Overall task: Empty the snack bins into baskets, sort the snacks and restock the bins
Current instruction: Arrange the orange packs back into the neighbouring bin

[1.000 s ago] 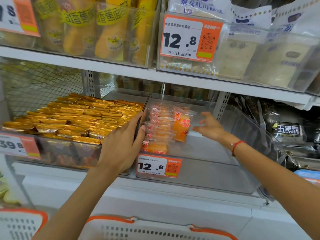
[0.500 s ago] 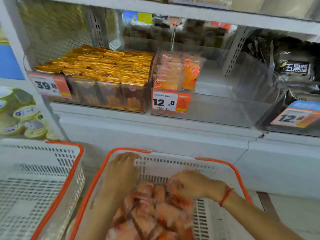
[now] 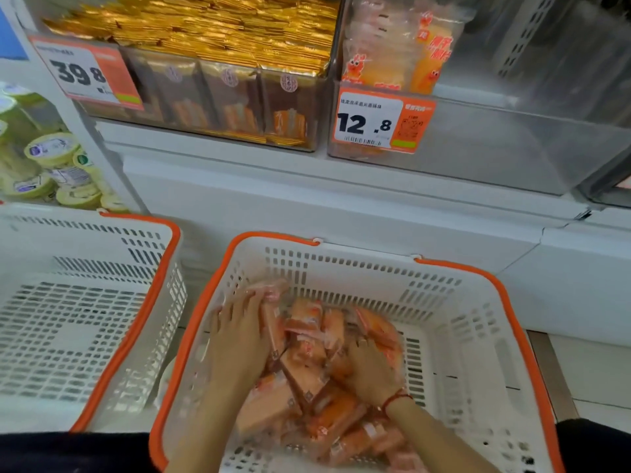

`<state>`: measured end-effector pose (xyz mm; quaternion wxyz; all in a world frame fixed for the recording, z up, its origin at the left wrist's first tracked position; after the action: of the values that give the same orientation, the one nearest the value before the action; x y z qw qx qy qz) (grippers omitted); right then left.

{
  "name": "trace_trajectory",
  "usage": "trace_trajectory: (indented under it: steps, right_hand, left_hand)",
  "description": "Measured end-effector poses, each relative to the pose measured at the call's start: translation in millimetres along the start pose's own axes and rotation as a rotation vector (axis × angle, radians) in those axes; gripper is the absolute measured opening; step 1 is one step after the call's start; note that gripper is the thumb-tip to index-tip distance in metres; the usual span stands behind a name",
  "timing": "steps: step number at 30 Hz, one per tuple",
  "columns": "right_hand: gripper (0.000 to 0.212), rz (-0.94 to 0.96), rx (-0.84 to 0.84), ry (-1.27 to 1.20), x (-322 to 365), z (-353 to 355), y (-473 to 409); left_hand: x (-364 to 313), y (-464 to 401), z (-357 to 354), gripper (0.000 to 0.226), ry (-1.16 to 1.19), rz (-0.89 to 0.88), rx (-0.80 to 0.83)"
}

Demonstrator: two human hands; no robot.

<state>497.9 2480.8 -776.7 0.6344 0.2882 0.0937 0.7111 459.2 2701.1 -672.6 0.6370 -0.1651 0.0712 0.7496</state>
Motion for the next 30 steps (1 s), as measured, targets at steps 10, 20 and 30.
trace_trajectory:
  steps: [10,20,30]
  right_hand:
    - [0.016,-0.186,0.110,-0.935,-16,110,21]
    - [0.026,-0.056,0.326,-1.174,6,118,51]
    - [0.077,-0.278,0.068,-0.272,-91,18,2]
  left_hand:
    - [-116,-2,-32,0.079,0.459,-0.263,0.292]
    - [-120,13,-56,0.031,1.392,0.306,0.212]
    - [-58,-2,-73,0.024,0.665,0.229,0.148]
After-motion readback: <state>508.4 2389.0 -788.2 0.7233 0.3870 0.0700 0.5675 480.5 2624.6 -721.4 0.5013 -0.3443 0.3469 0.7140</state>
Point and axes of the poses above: each hand's wrist, its own y-axis away from the middle knuckle, its own z-axis out of the back of the hand, x = y × z, the point moved 10 cm from there along -y, towards the middle knuckle, and after that the axes turned 11 degrees about -z, right-handed, at the moved point
